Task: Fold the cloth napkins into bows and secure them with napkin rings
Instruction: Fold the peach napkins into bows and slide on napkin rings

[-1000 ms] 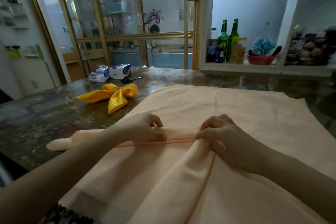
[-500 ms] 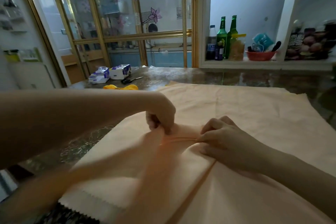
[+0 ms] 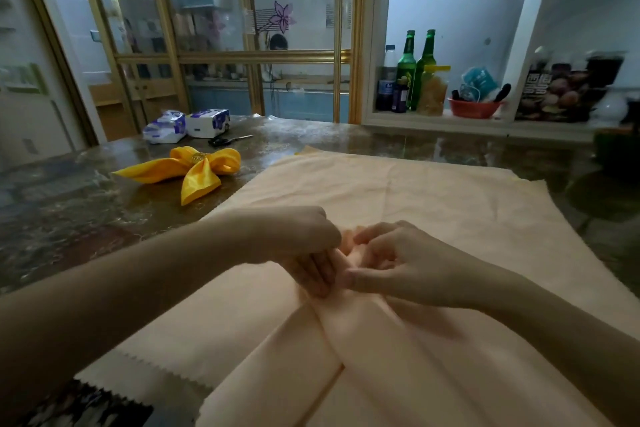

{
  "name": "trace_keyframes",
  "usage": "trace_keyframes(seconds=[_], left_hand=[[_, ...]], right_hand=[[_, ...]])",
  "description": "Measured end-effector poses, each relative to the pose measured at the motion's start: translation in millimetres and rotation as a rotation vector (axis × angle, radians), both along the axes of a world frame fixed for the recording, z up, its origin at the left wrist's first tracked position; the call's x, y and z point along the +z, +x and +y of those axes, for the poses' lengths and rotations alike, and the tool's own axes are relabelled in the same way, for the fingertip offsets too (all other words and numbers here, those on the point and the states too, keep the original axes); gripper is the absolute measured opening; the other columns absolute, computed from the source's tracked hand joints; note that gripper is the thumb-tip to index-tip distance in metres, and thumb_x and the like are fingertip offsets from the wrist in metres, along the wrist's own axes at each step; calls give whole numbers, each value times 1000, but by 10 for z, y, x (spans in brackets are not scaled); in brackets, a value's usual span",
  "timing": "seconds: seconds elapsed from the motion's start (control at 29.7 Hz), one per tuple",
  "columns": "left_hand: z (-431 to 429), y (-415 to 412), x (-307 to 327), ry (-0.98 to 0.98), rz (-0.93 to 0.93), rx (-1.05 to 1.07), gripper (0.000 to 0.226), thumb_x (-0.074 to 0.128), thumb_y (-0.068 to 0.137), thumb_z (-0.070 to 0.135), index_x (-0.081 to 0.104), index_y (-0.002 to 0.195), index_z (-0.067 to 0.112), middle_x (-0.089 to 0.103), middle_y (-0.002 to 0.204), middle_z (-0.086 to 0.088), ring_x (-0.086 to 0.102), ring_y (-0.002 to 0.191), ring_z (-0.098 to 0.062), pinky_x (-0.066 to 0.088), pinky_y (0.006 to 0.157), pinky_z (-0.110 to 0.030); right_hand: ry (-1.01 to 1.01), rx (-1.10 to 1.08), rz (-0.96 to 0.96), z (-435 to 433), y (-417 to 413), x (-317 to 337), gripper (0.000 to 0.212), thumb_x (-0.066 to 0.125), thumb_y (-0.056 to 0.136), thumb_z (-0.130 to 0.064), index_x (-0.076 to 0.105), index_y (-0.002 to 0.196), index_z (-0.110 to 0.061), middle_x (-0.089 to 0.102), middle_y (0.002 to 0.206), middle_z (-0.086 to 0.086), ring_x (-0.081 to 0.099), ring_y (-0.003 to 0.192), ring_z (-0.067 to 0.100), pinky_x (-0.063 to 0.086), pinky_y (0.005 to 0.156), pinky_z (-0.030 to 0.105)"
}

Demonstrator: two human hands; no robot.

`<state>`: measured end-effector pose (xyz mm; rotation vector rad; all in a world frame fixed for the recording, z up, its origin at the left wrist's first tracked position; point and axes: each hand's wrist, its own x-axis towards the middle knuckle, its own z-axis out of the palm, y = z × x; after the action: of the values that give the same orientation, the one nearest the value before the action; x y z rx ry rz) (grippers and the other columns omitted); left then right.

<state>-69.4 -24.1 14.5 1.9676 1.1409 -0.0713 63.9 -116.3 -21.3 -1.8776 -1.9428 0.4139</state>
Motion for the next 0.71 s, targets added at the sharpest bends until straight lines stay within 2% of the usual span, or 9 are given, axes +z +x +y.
trace_keyframes(seconds=[0.07,0.13,0.27,0.37,0.44,0.51,0.54,0.61,0.71], left_hand=[[192,-46,13,165,28,30,24,46,97,17,57,107,-1,60,65,-7,60,57,-20,50,48,-22],[300,29,-22,344,48,-10,27,57,92,31,63,104,8,62,79,-4,55,64,-15,45,55,-22],[406,256,-226,402,-2,-73,19,68,84,26,70,97,12,69,98,-8,62,84,-19,51,69,-27],[487,314,-337,588,-180,13,13,61,88,23,67,97,15,66,100,-6,62,89,-21,54,78,-33],[467,295,-420,579,-289,101,19,58,88,23,64,102,14,64,106,-8,59,98,-24,51,83,-33],[407,259,-438,468,-267,191,39,56,89,40,57,112,9,60,111,-10,57,103,-26,47,82,-32],[366,224,-402,435,-199,208,51,48,91,52,56,111,6,60,110,-13,57,101,-27,45,80,-33],[257,125,-294,458,4,158,67,26,92,64,58,84,6,61,87,-13,59,81,-26,44,69,-31],[-12,-28,-173,332,186,-24,64,23,91,65,48,64,13,52,62,-6,54,61,-21,41,53,-24]], right_hand=[[-10,19,-94,-16,-95,-46,40,64,80,-48,69,77,-8,56,124,-1,28,102,-1,25,79,19],[2,32,-140,-46,-126,-44,38,63,82,-44,68,80,-6,54,128,-2,18,92,-6,17,74,14],[65,-14,-165,-47,-158,-34,20,66,82,-37,66,83,-16,53,121,-7,36,103,1,26,78,6],[71,-155,-25,-15,-121,-69,10,65,82,-27,57,79,-30,45,111,-9,46,91,3,40,78,14],[48,-219,21,-12,-97,-82,6,65,81,-23,60,81,-26,53,99,-5,50,82,3,43,68,15],[23,-248,67,-21,-90,-57,4,66,82,-22,62,82,-23,61,86,-6,55,74,3,44,61,15],[3,-261,84,-25,-86,-42,4,66,82,-22,62,83,-22,62,84,-6,57,74,4,45,61,16],[-17,-283,93,-26,-69,-21,6,65,82,-23,64,86,-18,65,86,-2,59,75,7,47,65,21],[-55,-316,150,-4,-32,-8,10,66,82,-24,66,87,-15,66,88,3,60,77,11,49,67,27]])
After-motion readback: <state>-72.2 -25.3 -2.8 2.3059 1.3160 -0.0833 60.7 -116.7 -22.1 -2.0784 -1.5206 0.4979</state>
